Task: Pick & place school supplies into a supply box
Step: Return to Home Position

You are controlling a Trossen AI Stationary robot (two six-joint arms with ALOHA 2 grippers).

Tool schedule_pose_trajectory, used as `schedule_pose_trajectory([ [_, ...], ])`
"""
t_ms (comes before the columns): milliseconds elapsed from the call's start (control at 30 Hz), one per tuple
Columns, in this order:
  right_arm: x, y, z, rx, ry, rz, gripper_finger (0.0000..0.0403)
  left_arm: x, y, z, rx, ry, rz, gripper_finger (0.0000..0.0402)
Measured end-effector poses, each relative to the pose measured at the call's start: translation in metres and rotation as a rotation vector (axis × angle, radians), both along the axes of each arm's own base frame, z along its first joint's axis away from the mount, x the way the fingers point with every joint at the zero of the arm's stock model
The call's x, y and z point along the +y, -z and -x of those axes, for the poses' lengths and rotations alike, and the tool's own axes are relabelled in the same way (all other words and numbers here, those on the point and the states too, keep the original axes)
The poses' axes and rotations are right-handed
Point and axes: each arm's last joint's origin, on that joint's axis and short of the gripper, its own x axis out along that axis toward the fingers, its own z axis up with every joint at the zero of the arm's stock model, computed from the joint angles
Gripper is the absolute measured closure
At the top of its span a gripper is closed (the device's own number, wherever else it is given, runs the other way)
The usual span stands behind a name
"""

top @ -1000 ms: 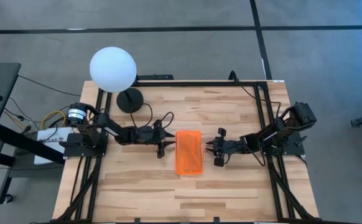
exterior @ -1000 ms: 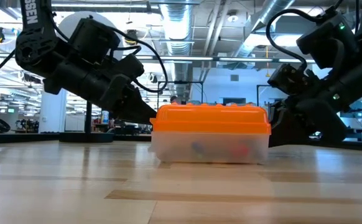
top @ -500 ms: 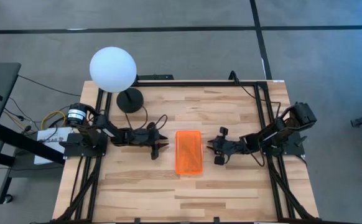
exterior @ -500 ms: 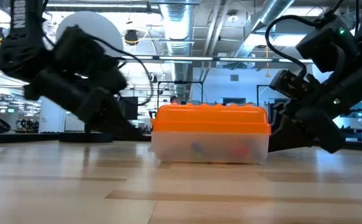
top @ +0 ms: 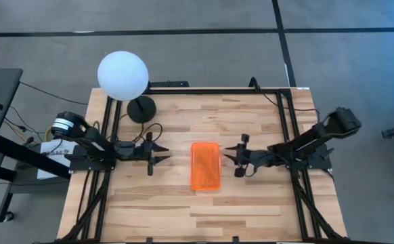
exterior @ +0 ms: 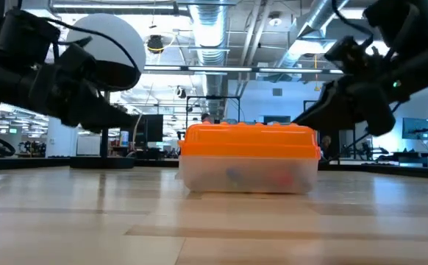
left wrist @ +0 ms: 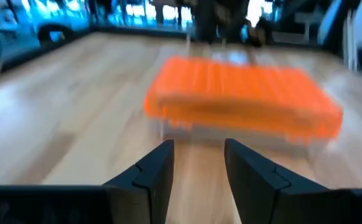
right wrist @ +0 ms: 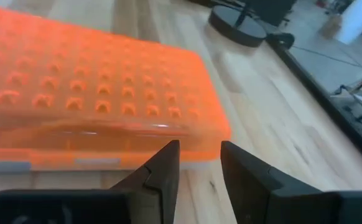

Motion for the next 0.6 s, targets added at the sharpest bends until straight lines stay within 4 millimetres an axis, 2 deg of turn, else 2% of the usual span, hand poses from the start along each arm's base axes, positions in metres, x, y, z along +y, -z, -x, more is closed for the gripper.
schedule_pose_trajectory([
  [200,0.006,-0.020,0.017,0.010,-0.032,0.023,0.0290,-0.001,-0.014,0.003,-0.067,0.020,-0.119,0.0265],
  [367,0.013,-0.031,0.030,0.025,-0.075,0.067,0.0290,0.002,-0.023,0.005,-0.101,-0.066,-0.211,0.0265],
  [600,0.011,-0.027,0.056,-0.041,-0.040,0.093,0.0290,0.004,-0.033,0.009,-0.121,-0.106,-0.245,0.0265],
])
